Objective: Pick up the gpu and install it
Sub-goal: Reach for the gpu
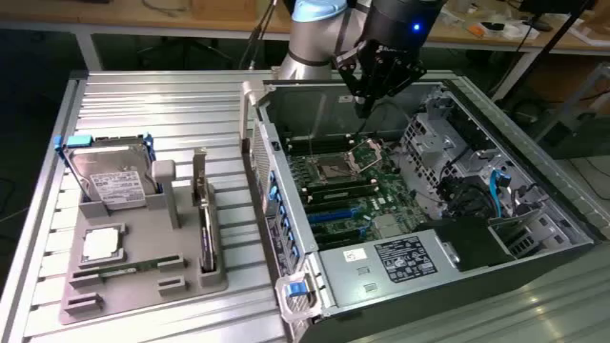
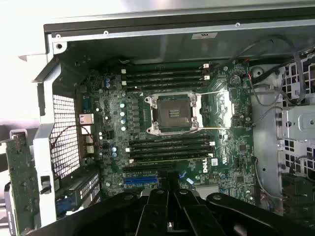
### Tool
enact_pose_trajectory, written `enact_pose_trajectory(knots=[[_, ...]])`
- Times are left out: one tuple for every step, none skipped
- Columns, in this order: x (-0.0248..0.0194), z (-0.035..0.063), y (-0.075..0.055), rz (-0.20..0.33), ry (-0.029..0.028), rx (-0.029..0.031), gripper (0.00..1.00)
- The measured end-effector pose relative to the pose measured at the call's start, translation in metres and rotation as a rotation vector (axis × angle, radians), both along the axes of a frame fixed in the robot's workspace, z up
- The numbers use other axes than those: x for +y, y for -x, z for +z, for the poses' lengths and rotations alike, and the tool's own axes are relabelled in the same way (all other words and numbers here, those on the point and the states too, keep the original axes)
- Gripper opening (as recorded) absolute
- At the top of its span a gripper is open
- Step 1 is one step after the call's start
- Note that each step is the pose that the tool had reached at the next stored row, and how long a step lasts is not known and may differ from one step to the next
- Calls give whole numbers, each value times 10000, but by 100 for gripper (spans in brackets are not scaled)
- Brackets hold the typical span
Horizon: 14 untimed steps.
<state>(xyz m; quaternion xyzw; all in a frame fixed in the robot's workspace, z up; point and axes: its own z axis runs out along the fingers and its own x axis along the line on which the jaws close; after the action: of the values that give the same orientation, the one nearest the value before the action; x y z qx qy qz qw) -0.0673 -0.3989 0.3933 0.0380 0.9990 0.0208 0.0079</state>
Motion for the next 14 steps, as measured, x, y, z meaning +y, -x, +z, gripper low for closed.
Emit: enact_pose_trajectory(knots=[[0, 0, -28, 0, 1, 0, 11], [0, 0, -43, 1, 0, 0, 11], [0, 0, -57, 0, 1, 0, 11], [0, 0, -71, 0, 0, 0, 11], [0, 0, -83, 0, 0, 0, 11], [0, 0, -88, 0, 0, 0, 11], [0, 0, -88, 0, 0, 0, 11], [0, 0, -88, -1, 0, 0, 11], [0, 0, -88, 0, 0, 0, 11], [1, 0, -80, -2, 0, 0, 11], [1, 0, -66, -2, 1, 0, 11], [1, 0, -47, -1, 0, 0, 11], [1, -1, -24, -2, 0, 0, 11], [1, -1, -8, -1, 0, -1, 11]])
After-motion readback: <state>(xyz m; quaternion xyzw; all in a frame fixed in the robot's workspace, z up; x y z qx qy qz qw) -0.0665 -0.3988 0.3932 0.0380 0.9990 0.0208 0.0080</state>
